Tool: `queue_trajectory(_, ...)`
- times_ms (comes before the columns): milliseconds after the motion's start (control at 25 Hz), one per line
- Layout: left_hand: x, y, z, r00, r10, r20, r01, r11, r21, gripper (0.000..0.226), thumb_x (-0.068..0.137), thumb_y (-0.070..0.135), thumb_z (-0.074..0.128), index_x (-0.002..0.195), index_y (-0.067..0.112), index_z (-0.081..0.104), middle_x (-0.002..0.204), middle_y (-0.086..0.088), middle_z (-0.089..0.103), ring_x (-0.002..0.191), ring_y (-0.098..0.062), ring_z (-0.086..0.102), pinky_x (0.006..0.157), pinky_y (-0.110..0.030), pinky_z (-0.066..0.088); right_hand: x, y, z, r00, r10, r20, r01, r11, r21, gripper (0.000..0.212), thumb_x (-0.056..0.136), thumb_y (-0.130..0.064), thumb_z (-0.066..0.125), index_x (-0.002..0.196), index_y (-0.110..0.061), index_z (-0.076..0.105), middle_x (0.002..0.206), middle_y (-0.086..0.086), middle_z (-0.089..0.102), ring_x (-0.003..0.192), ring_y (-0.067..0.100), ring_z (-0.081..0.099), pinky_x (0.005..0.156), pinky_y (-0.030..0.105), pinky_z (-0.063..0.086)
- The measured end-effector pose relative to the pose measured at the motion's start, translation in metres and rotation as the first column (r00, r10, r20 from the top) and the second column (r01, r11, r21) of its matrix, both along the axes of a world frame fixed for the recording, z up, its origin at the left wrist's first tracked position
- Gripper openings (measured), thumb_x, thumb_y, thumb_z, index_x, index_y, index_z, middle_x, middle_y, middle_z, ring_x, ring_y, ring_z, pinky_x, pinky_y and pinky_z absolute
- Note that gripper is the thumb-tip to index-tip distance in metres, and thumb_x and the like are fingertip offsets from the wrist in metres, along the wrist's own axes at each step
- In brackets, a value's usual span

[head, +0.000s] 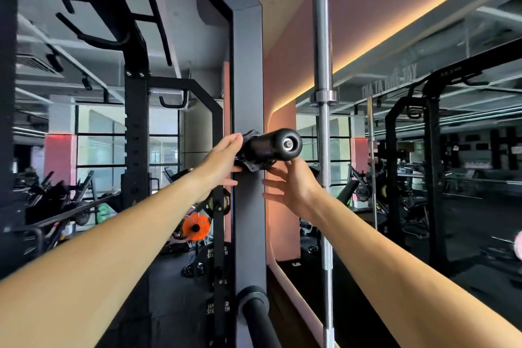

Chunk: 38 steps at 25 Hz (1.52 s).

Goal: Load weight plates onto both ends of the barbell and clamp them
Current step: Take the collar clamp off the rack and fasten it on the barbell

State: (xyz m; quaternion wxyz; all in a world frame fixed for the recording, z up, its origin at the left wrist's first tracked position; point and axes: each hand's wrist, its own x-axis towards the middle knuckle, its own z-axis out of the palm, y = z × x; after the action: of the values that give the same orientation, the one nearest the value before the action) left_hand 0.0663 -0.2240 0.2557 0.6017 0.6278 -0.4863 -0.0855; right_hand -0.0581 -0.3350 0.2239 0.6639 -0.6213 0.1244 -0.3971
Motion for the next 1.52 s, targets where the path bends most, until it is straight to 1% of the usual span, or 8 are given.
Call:
queue_trajectory(240, -0.034, 0.014, 0.000, 1.000, 0.019, 0.004, -0.018, 0.998, -0.063, 0.031, 0.107, 0.045, 0.035, 0.130, 0.030, 0.048, 0.122, 0.001, 0.057, 0.093, -0.021, 0.070, 0.092, -0.048, 0.056, -0.027, 0.008, 0.004, 0.994, 0.041, 0.106, -0.038, 0.999, -0.031, 0.052, 0.104, -0.056, 0.029, 0.136, -0.025, 0.057, 0.115, 0.010, 0.067, 0.111, 0.029, 0.064, 0.088, 0.042, 0.053)
queue_trajectory(520, -0.107, 0.067, -0.006, 0.994, 0.100, 0.051, -0.092, 0.986, -0.138, 0.015, 0.104, 0.046, 0.045, 0.108, 0.032, 0.050, 0.133, -0.006, 0.058, 0.071, -0.019, 0.075, 0.070, -0.034, 0.059, -0.096, 0.055, 0.004, 0.975, 0.052, 0.214, -0.014, 0.985, -0.173, 0.030, 0.105, -0.039, 0.037, 0.108, -0.025, 0.063, 0.101, 0.004, 0.067, 0.083, 0.022, 0.062, 0.083, 0.038, 0.053)
queue_trajectory(680, -0.145, 0.092, -0.015, 0.986, 0.153, 0.065, -0.140, 0.975, -0.170, 0.020, 0.103, 0.046, 0.048, 0.112, 0.029, 0.049, 0.126, -0.014, 0.063, 0.077, -0.022, 0.073, 0.078, -0.043, 0.063, -0.122, 0.077, -0.011, 0.963, 0.034, 0.269, 0.020, 0.980, -0.196, 0.024, 0.104, -0.034, 0.046, 0.122, -0.024, 0.058, 0.123, 0.009, 0.068, 0.083, 0.022, 0.063, 0.076, 0.034, 0.057)
queue_trajectory(880, -0.171, 0.131, -0.038, 0.974, 0.221, 0.052, -0.214, 0.969, -0.123, 0.024, 0.103, 0.048, 0.045, 0.118, 0.029, 0.048, 0.123, -0.017, 0.062, 0.079, -0.025, 0.072, 0.080, -0.044, 0.063, -0.142, 0.110, -0.041, 0.959, 0.081, 0.271, -0.031, 0.983, -0.183, 0.023, 0.104, -0.025, 0.049, 0.124, -0.021, 0.059, 0.112, 0.007, 0.069, 0.067, 0.013, 0.065, 0.065, 0.024, 0.055)
queue_trajectory(1040, -0.165, 0.185, -0.063, 0.957, 0.290, 0.028, -0.287, 0.954, -0.084, 0.022, 0.101, 0.053, 0.046, 0.114, 0.037, 0.053, 0.121, -0.003, 0.062, 0.107, -0.035, 0.069, 0.088, -0.049, 0.061, -0.136, 0.153, -0.058, 0.971, 0.132, 0.201, -0.092, 0.976, -0.198, 0.013, 0.101, -0.022, 0.057, 0.109, -0.031, 0.062, 0.096, 0.006, 0.059, 0.076, 0.023, 0.061, 0.068, 0.029, 0.058)
queue_trajectory(1200, -0.153, 0.249, -0.078, 0.935, 0.356, 0.015, -0.355, 0.934, -0.045, 0.030, 0.102, 0.052, 0.046, 0.122, 0.031, 0.051, 0.118, 0.000, 0.065, 0.083, -0.019, 0.072, 0.081, -0.041, 0.064, -0.112, 0.206, -0.068, 0.974, 0.192, 0.118, -0.160, 0.958, -0.236, 0.015, 0.099, -0.022, 0.060, 0.110, -0.031, 0.062, 0.084, 0.003, 0.059, 0.078, 0.024, 0.064, 0.079, 0.038, 0.062)
queue_trajectory(1360, -0.130, 0.340, -0.086, 0.886, 0.463, 0.020, -0.462, 0.886, -0.033, 0.024, 0.099, 0.053, 0.051, 0.113, 0.034, 0.052, 0.119, -0.004, 0.060, 0.071, -0.013, 0.073, 0.079, -0.041, 0.064, -0.075, 0.289, -0.073, 0.943, 0.316, 0.100, -0.284, 0.927, -0.247, 0.017, 0.099, -0.019, 0.060, 0.114, -0.027, 0.062, 0.087, 0.000, 0.059, 0.079, 0.024, 0.062, 0.074, 0.036, 0.062)
queue_trajectory(1520, -0.101, 0.441, -0.090, 0.820, 0.572, 0.028, -0.572, 0.820, -0.024, 0.030, 0.100, 0.052, 0.048, 0.122, 0.032, 0.052, 0.118, 0.002, 0.056, 0.088, -0.007, 0.065, 0.082, -0.045, 0.063, -0.037, 0.385, -0.080, 0.908, 0.412, 0.081, -0.367, 0.872, -0.324, 0.017, 0.099, -0.021, 0.062, 0.113, -0.030, 0.057, 0.096, 0.003, 0.059, 0.074, 0.022, 0.064, 0.077, 0.039, 0.060)
